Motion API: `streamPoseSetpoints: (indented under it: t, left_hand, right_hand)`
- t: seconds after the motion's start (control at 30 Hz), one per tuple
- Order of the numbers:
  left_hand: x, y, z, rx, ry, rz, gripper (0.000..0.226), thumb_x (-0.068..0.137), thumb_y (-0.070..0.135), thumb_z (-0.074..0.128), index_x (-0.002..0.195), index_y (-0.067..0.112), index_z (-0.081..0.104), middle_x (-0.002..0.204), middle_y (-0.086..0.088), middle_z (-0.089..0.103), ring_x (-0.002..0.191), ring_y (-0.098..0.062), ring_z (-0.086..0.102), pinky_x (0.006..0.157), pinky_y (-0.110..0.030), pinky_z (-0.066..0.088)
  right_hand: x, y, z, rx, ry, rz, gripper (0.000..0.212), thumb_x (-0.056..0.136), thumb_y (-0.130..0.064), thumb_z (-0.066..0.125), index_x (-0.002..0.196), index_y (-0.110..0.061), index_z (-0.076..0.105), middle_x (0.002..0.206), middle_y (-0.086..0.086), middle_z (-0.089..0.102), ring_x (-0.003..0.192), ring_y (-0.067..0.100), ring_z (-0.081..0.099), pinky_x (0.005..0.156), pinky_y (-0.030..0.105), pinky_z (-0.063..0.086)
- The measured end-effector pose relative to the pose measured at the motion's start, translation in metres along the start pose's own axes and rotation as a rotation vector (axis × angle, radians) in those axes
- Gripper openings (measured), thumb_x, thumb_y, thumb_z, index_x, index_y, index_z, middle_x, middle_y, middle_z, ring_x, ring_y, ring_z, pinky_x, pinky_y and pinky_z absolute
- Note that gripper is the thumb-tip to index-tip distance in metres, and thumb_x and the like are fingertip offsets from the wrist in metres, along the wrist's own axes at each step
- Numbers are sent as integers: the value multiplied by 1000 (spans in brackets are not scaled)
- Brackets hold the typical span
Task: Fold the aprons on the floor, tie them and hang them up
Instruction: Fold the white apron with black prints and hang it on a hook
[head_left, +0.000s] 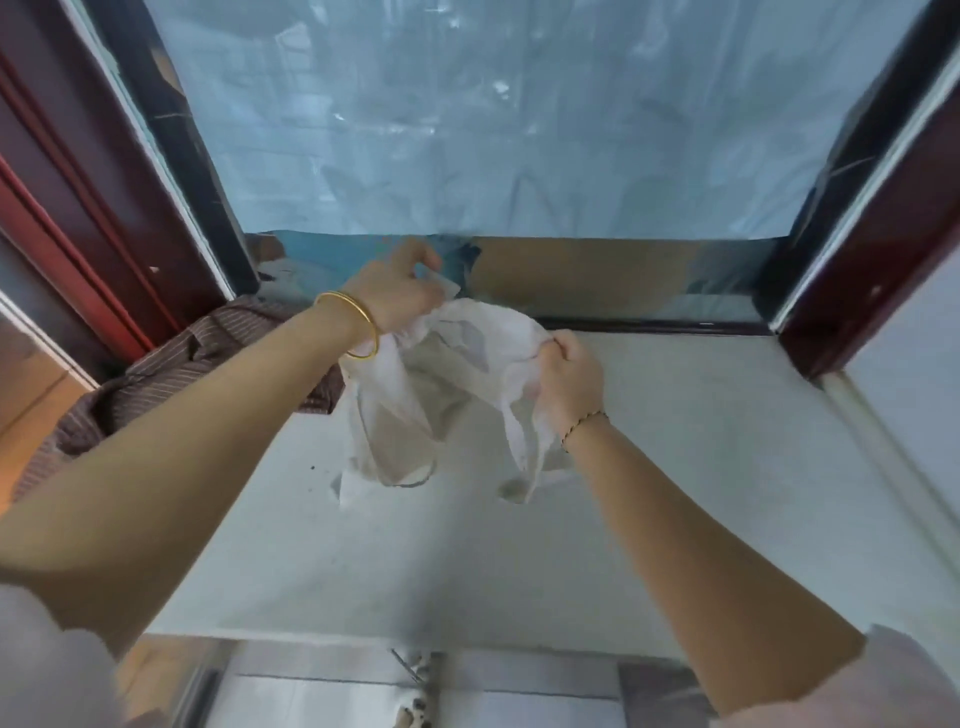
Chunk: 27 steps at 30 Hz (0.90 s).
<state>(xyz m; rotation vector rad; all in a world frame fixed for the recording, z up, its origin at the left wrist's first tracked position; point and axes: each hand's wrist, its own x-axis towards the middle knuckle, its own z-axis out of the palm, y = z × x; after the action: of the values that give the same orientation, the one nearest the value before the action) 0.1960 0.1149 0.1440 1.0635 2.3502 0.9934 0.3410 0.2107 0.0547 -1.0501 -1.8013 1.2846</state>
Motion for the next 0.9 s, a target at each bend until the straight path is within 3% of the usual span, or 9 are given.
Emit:
streamPoseSetpoints:
  t: [0.1, 0.17, 0.23, 0.33, 0.47, 0.67, 0.8, 0.83, 0.9]
  left_hand:
    - [-37, 17, 31, 500, -162, 16, 75, 84, 23, 57, 147, 23, 16, 127, -14, 44, 108, -31, 51, 86, -32, 43]
    - [-63, 37, 47, 504, -218, 127, 86, 75, 21, 64, 147, 24, 17, 140, -9, 31, 127, -29, 35, 97, -33, 35]
    - [-86, 61, 57, 242, -320, 136, 81, 67, 22, 66, 141, 20, 33, 126, -5, 45, 115, -21, 45, 90, -27, 38]
    - [-112, 83, 66, 155, -324, 206, 34, 74, 10, 65, 107, 10, 57, 90, -3, 54, 84, -17, 51, 68, -29, 45]
    - [-134, 84, 69, -32, -508, 65, 33, 82, 16, 68, 101, 33, 48, 106, 16, 56, 100, 1, 50, 82, -30, 52]
    - [-149, 65, 76, -5, -268, -20, 15, 88, 9, 47, 94, 16, 59, 96, -7, 59, 87, -20, 57, 80, -39, 53]
    - [-140, 46, 75, -82, -186, -141, 31, 89, 11, 40, 112, 5, 61, 106, -13, 62, 95, -29, 59, 86, -41, 51]
    - [-137, 42, 74, -124, -158, -153, 30, 90, 12, 41, 113, 4, 60, 102, -12, 60, 90, -26, 56, 83, -38, 51]
    - [-133, 37, 73, -197, -97, -160, 25, 93, 16, 45, 111, 5, 58, 99, -11, 55, 87, -23, 51, 79, -34, 50]
  right_hand:
    - [-27, -13, -43, 44, -30, -78, 21, 87, -10, 41, 67, -7, 46, 54, 3, 42, 54, 16, 40, 55, 30, 34]
    - [-42, -26, -63, -9, -76, -146, 24, 87, -10, 43, 64, -11, 48, 51, -4, 43, 49, 12, 40, 52, 27, 35]
    - [-52, -40, -78, -68, -106, -222, 22, 87, -9, 44, 67, -9, 53, 57, -2, 47, 54, 13, 43, 54, 27, 37]
    - [-66, -53, -92, -101, -124, -312, 19, 89, -5, 45, 83, 3, 62, 73, 2, 55, 67, 12, 48, 58, 17, 38]
    - [-82, -54, -103, -134, -148, -363, 16, 89, -1, 44, 91, -5, 60, 81, -7, 53, 76, 5, 49, 64, 11, 38]
    - [-101, -57, -96, -200, -158, -380, 9, 90, -7, 51, 94, -8, 59, 90, -6, 55, 86, 11, 52, 73, 24, 42]
    - [-118, -58, -90, -691, 161, -488, 24, 83, -24, 65, 100, -11, 54, 100, 2, 50, 90, 19, 48, 75, 33, 43]
    - [-126, -57, -89, -621, 207, -532, 18, 83, -20, 65, 96, -11, 56, 98, 3, 53, 87, 20, 51, 73, 34, 45]
    - [-137, -46, -86, -455, 90, -476, 3, 87, -10, 57, 89, -9, 58, 91, 5, 61, 79, 21, 58, 73, 37, 50]
